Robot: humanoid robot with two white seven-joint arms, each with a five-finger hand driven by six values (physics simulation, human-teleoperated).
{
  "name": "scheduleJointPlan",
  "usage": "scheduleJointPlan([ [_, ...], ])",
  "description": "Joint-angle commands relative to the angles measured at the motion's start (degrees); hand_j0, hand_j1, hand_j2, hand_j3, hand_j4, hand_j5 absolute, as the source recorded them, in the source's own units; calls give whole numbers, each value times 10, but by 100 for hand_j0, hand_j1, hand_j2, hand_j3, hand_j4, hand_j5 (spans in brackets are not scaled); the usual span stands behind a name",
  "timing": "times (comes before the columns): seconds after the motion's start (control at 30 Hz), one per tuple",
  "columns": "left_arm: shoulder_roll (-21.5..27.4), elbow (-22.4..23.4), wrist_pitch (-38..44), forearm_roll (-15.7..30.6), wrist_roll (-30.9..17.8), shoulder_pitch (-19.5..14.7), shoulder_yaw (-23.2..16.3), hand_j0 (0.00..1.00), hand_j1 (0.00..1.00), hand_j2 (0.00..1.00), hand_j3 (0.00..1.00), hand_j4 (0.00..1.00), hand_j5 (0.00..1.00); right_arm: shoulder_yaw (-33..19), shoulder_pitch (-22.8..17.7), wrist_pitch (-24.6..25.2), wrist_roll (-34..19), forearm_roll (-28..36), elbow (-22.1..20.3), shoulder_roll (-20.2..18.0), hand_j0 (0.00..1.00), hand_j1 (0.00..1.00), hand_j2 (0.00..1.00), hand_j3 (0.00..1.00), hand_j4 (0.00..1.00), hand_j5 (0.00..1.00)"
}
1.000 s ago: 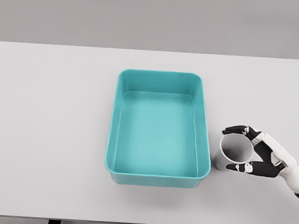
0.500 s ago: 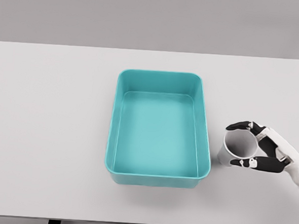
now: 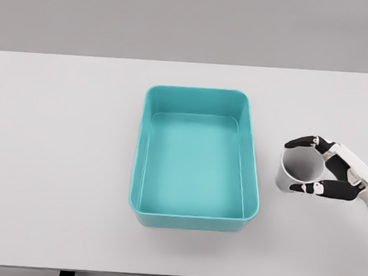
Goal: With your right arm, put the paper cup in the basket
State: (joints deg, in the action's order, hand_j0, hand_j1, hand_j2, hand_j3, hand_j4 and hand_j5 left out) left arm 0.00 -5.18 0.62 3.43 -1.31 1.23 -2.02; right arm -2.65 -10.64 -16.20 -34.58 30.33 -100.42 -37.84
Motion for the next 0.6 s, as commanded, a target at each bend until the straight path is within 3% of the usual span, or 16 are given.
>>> scheduleJointPlan([
  [0.0,0,0,0,0,0,0,0,100,100,100,100,100,100,-1,1,8,0,4,0,-1,69,69,69,69,69,69],
  [0.57,0,0,0,0,0,0,0,100,100,100,100,100,100,7,102,72,0,4,0,8,69,69,69,69,69,69],
])
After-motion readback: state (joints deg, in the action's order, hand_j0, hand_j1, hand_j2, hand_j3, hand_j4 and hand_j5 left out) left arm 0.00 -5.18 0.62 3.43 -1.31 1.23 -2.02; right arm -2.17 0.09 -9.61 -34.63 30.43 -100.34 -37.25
